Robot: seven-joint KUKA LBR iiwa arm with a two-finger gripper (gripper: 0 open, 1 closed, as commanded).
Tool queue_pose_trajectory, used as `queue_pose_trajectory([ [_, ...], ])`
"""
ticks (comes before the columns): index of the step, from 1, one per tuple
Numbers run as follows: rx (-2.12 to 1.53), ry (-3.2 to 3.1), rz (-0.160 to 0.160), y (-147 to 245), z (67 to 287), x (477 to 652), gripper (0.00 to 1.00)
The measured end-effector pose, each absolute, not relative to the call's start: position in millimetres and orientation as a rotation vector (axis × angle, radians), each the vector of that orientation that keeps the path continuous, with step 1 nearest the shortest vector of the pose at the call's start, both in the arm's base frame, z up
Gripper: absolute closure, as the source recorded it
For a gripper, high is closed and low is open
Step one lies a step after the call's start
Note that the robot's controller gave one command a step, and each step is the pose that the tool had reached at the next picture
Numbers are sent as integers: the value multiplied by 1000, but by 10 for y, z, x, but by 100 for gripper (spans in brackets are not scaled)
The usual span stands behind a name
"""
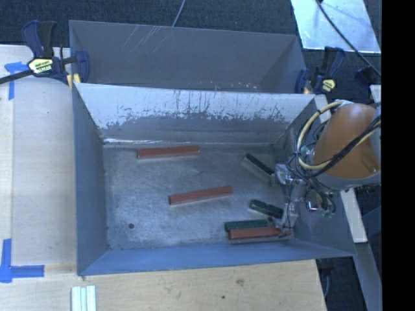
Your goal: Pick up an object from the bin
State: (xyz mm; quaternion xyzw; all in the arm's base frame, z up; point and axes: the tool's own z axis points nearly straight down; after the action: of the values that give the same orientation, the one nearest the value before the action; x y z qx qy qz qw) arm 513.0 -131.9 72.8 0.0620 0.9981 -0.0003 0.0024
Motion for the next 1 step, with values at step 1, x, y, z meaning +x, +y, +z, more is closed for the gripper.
queue_pose_trajectory([
  [1, 186, 3132, -1, -1252, 708, 4986, 100],
])
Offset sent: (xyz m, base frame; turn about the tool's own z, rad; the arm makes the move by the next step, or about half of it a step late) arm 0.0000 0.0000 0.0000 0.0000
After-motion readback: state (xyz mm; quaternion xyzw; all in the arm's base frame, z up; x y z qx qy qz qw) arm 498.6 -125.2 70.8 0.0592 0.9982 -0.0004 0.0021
